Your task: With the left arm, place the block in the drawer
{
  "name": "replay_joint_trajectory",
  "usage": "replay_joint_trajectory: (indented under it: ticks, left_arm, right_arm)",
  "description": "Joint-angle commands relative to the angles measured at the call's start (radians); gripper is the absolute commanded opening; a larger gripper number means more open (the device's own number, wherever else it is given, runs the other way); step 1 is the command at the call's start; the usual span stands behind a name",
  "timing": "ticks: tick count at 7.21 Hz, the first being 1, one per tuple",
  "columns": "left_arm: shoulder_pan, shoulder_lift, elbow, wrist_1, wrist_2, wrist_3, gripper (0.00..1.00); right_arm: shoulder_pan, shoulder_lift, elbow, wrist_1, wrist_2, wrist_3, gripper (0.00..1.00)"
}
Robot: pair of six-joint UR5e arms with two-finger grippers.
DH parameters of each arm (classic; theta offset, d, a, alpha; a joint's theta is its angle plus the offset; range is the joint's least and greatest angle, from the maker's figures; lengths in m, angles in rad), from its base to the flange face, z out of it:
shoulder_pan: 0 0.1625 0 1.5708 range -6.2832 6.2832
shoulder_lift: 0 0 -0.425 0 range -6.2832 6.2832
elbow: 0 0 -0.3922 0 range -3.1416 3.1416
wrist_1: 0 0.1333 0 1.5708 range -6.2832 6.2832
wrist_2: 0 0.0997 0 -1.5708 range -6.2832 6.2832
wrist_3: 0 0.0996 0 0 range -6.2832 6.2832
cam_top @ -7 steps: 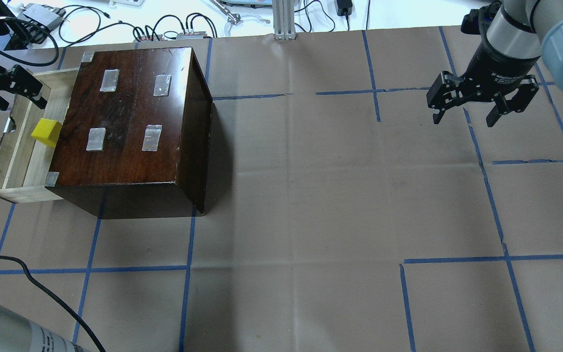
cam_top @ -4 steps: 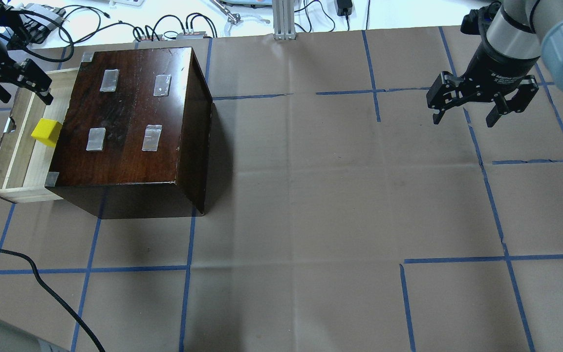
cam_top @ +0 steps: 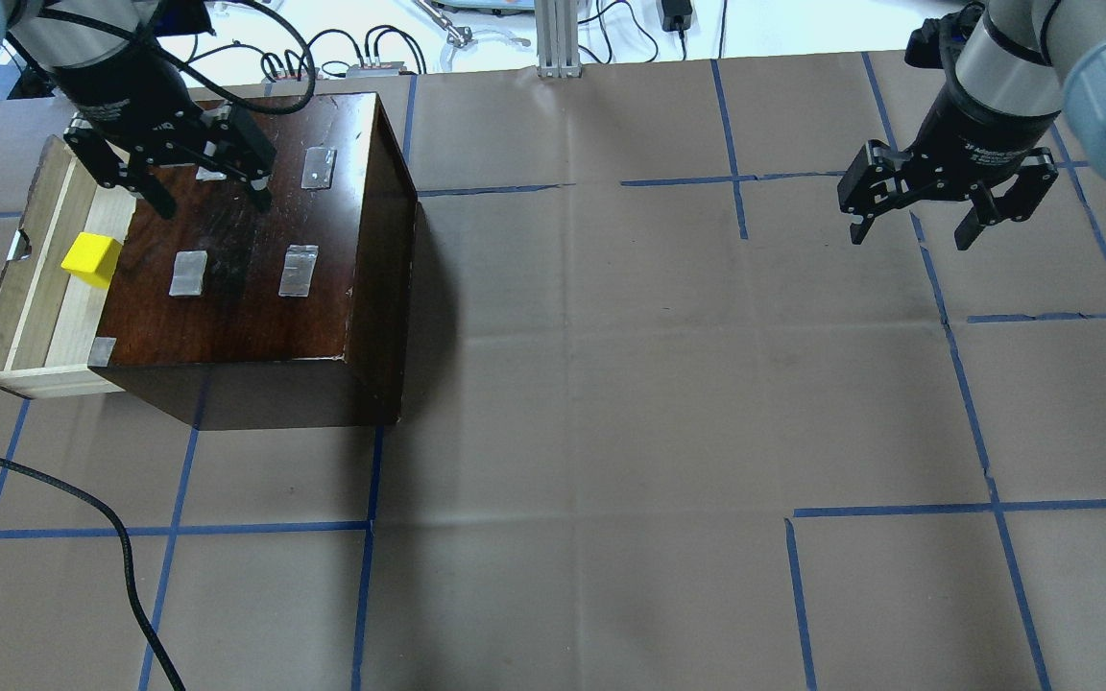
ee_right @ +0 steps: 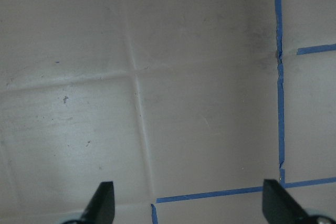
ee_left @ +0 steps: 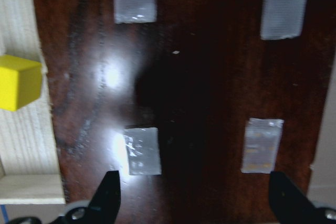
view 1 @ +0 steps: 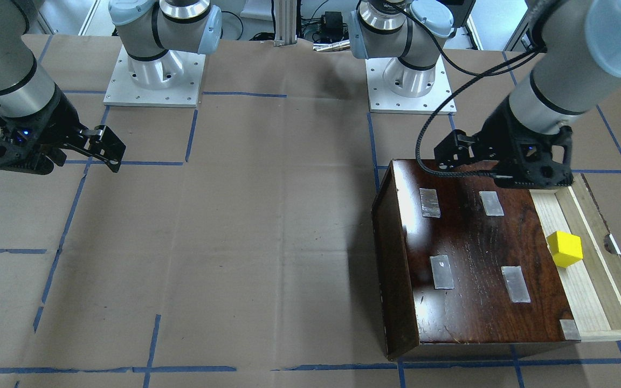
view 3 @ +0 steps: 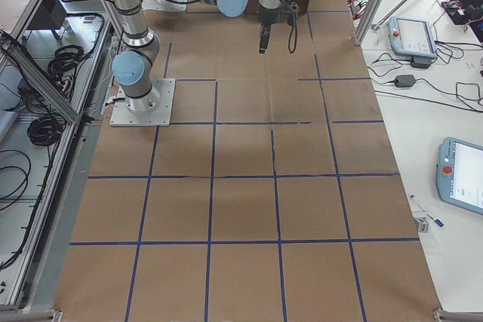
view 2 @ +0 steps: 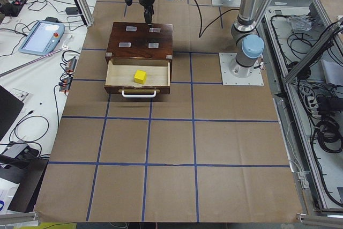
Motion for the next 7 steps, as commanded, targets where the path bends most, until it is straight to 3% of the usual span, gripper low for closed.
replay_joint_trajectory:
  ticks: [1,7]
  left_arm:
    - [-0.025,0.063,-0.077,0.021,0.0,-0.051,0.99]
    - [-0.084,0.05,-0.087,0.018,0.003,-0.043,0.99]
  right_arm:
    - [0.0,0.001,-0.002,0.0,0.0,0.0,1.0]
    - [0.0,0.0,-0.002,0.0,0.0,-0.001,1.0]
